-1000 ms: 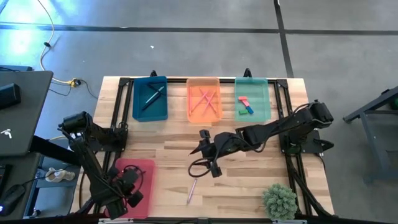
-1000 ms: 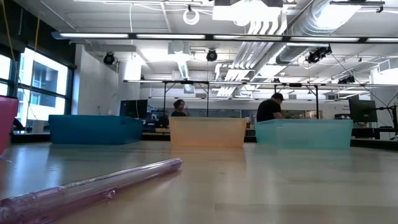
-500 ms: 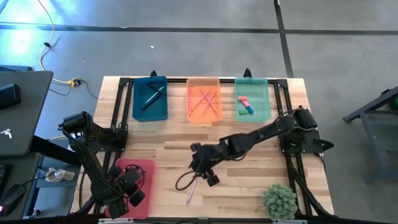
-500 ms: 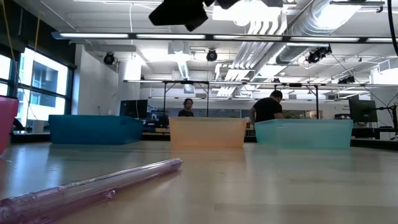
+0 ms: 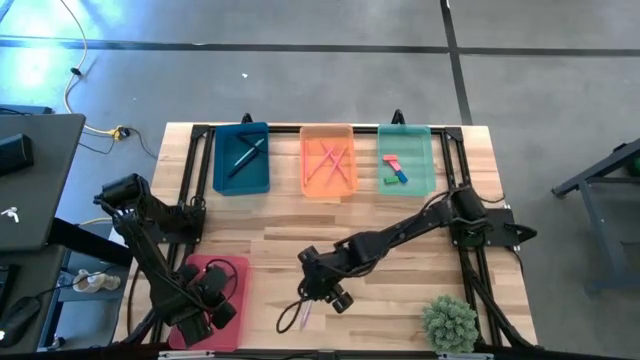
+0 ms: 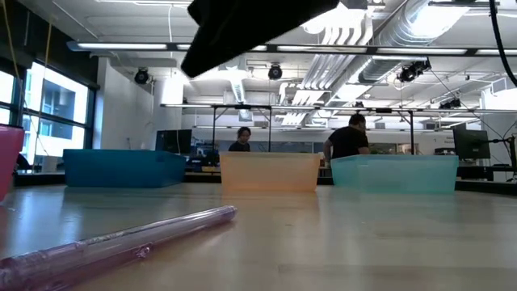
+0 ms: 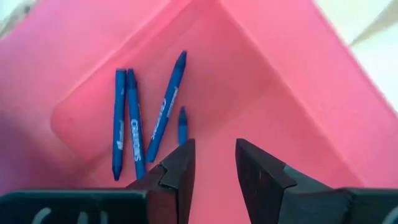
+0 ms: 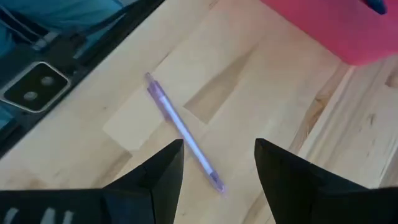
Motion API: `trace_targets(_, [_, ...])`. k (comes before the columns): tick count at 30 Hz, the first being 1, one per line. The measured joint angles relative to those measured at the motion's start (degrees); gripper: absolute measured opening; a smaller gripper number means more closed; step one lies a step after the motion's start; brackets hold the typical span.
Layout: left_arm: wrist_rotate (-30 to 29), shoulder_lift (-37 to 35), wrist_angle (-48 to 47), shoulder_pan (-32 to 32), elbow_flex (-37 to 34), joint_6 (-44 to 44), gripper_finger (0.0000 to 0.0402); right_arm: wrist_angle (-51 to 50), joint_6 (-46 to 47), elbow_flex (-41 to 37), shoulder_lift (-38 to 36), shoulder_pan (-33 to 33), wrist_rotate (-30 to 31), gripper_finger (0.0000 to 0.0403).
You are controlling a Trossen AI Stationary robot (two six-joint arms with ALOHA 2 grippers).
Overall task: Sort crayons/erasers/pens/pencils in bins
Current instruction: Put the purple pen into the blue bin
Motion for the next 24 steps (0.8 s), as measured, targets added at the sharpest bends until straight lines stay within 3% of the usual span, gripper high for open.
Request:
trace_targets(7, [-0.90, -0.04, 0.20, 0.02, 0.00, 0.17, 0.0102, -4.77, -3.08, 3.77, 3.26, -0.02, 0.66, 0.0190])
trace_targets(24, [-0.92, -0.07, 0.37, 0.37, 0.00, 0.02, 0.0101, -5.97, -6.78, 3.73, 8.29, -0.07, 2.19, 0.0190])
